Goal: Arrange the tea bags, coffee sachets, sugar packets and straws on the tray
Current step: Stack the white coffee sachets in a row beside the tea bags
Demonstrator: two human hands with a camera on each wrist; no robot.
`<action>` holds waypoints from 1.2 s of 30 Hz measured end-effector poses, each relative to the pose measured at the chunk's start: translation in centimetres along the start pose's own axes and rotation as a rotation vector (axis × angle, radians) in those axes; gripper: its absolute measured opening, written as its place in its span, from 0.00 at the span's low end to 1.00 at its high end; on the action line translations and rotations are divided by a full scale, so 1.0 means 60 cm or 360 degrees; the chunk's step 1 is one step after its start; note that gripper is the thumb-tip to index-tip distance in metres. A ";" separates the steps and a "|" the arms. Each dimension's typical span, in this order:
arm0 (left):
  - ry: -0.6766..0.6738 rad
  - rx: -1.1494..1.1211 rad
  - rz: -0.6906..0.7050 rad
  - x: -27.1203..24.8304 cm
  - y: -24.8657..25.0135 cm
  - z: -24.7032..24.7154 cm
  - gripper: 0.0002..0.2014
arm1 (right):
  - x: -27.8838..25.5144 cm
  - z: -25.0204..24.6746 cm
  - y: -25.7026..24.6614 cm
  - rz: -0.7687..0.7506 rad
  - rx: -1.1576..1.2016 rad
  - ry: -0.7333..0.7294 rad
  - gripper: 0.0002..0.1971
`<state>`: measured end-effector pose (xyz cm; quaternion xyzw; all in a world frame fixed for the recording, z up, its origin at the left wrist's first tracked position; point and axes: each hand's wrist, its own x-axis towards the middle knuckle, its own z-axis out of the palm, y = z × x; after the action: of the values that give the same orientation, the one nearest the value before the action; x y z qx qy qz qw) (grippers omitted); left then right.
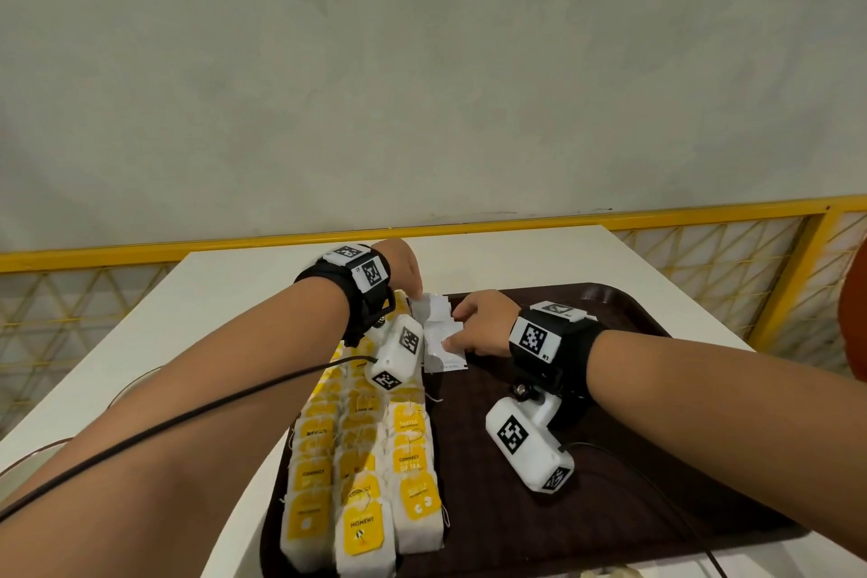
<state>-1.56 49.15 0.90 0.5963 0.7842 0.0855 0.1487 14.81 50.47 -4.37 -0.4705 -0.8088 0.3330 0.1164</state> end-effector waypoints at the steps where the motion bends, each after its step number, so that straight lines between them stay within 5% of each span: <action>1: 0.0008 0.0005 0.0011 -0.001 0.000 0.001 0.10 | -0.001 0.000 0.001 0.0004 0.0018 0.0002 0.30; 19: -0.0034 0.0180 0.0022 -0.021 0.004 0.029 0.12 | -0.013 -0.008 0.003 -0.0005 0.0152 0.0023 0.20; 36: -0.0133 0.0308 -0.0073 -0.024 0.012 0.029 0.17 | -0.012 -0.008 -0.001 -0.0054 0.0056 -0.0006 0.26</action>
<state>0.01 47.88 -0.35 0.5928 0.7954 -0.0190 0.1248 15.36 50.05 -3.87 -0.4539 -0.8110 0.3459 0.1288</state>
